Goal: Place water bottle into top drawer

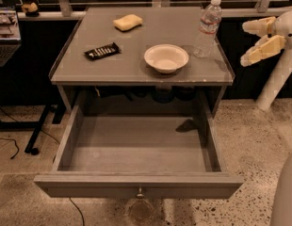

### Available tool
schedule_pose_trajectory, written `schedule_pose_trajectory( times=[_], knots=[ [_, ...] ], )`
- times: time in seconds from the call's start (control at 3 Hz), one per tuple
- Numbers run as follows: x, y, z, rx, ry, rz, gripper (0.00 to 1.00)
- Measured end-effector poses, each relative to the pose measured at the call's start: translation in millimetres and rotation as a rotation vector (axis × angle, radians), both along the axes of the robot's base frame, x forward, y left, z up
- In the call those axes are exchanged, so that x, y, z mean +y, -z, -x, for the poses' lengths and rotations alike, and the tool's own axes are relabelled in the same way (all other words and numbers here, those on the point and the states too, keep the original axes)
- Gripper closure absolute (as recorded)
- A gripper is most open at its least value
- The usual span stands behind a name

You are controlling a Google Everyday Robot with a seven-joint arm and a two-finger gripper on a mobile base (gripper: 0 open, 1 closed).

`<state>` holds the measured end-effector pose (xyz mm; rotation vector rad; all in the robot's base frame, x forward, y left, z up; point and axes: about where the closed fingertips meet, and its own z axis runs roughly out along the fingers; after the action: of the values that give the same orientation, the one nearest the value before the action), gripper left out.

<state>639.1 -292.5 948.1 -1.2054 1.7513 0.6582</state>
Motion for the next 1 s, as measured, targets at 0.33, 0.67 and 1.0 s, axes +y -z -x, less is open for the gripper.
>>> schedule_pose_trajectory(
  times=[0.33,0.67,1.0],
  knots=[
    [-1,-9,-17,-0.045,0.019,-0.049,0.0],
    [-4,-14,-44,-0.094,0.081,-0.076,0.0],
    [-4,-14,-44,-0.094,0.081,-0.077,0.0]
  ],
)
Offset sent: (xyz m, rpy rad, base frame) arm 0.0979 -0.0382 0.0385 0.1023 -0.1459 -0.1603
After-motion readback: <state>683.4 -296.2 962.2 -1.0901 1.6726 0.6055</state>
